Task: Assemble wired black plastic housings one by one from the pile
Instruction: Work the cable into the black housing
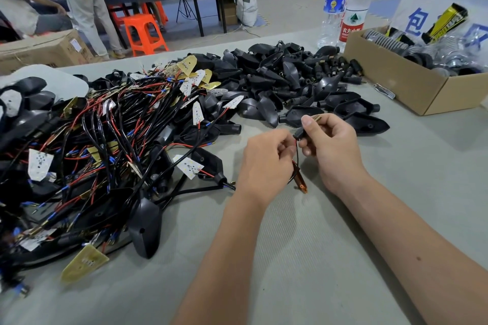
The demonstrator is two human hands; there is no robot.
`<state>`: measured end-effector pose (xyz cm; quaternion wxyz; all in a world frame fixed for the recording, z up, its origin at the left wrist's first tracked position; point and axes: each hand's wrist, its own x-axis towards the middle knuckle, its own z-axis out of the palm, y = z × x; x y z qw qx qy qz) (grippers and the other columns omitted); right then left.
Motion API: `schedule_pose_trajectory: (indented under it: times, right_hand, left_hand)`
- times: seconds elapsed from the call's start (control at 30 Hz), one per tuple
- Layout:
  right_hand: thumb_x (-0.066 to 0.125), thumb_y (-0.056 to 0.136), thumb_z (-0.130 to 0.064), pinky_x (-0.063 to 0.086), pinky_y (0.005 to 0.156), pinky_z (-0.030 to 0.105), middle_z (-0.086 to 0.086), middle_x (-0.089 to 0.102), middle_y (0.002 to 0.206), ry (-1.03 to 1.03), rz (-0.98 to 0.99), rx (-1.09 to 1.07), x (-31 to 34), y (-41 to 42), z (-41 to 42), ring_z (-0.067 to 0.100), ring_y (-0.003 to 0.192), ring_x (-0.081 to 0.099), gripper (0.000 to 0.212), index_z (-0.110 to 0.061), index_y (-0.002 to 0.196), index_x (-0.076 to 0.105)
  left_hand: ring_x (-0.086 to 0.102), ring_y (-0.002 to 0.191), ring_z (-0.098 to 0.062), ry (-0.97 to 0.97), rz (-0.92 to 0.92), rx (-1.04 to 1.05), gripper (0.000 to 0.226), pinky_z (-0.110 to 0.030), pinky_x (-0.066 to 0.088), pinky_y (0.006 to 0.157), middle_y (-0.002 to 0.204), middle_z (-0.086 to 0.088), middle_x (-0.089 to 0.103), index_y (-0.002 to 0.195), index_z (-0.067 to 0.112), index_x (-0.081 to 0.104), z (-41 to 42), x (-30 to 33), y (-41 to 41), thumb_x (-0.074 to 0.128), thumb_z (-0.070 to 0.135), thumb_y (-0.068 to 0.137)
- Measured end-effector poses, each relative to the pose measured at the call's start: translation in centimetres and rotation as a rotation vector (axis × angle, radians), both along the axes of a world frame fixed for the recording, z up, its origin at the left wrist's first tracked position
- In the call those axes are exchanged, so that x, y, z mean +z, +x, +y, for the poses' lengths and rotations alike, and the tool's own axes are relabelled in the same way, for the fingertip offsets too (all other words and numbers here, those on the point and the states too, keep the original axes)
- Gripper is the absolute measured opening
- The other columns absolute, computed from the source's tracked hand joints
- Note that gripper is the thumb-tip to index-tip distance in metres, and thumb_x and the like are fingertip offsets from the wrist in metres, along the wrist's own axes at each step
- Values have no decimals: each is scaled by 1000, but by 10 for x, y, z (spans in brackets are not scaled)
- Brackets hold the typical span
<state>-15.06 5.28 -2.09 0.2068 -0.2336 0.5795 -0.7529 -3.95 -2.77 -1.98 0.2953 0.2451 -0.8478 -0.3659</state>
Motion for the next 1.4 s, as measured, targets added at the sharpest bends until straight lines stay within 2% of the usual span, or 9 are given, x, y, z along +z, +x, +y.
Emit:
schedule_pose_trajectory:
  times: [0.17,0.27,0.53,0.63,0.73,0.87,1.0,1.17,1.4]
  right_hand:
    - [65,101,-13,45,48,21,0,68,66,29,4,84,2,-1,0,12,55,57,12,-2,96,65]
    - [65,100,-11,50,53,21,1,69,68,10,-4,97,2,0,1,12,58,61,8,-3,98,65]
    - [62,102,-12,53,61,22,2,66,67,-94,-160,21,0,-3,0,13,62,60,9,-5,99,66]
    - [63,102,-15,52,58,22,5,66,66,-84,-164,44,1,-4,1,14,58,59,11,-5,97,66]
    - [64,101,-16,52,57,22,7,67,70,-31,-94,61,2,-2,2,13,58,60,11,-6,99,66]
    - [65,100,-13,52,55,21,8,66,73,-13,-45,15,2,0,2,12,59,62,9,-4,99,65]
    - [66,100,-16,49,54,21,6,66,66,-14,-113,127,5,-1,3,15,57,56,11,-7,93,65]
    - [68,98,-12,54,58,22,11,69,77,-14,-47,6,1,1,2,13,61,63,12,-1,100,65]
    - [65,100,-19,49,54,19,6,65,68,-67,-213,143,7,-2,4,14,59,55,16,-6,91,64]
  left_hand:
    - [51,60,-8,51,55,166,27,-27,45,62,58,11,54,71,25,58,-8,-2,3,67,12,92]
    - [51,60,-6,66,48,90,26,-27,46,62,61,15,56,74,26,61,-6,0,3,66,8,92]
    - [71,82,-24,297,127,76,21,-53,59,78,82,-2,72,83,26,70,0,3,-2,64,11,96]
    - [73,74,-20,323,169,121,22,-45,61,74,75,2,73,81,25,72,2,3,-1,66,9,94]
    - [63,63,-8,155,123,169,20,-33,55,65,64,11,66,81,25,73,-1,1,0,69,10,92]
    - [64,72,-13,-17,34,128,16,-38,55,71,70,12,66,86,24,74,3,2,-2,68,11,92]
    - [60,62,-2,105,94,240,18,-28,51,64,62,21,63,77,27,72,-4,-1,0,72,16,91]
    - [60,63,-7,84,76,130,15,-37,57,69,65,12,65,80,24,73,1,0,-3,70,12,90]
    - [63,62,-7,119,117,172,16,-38,57,67,65,9,68,79,24,72,-3,-2,-2,71,15,92]
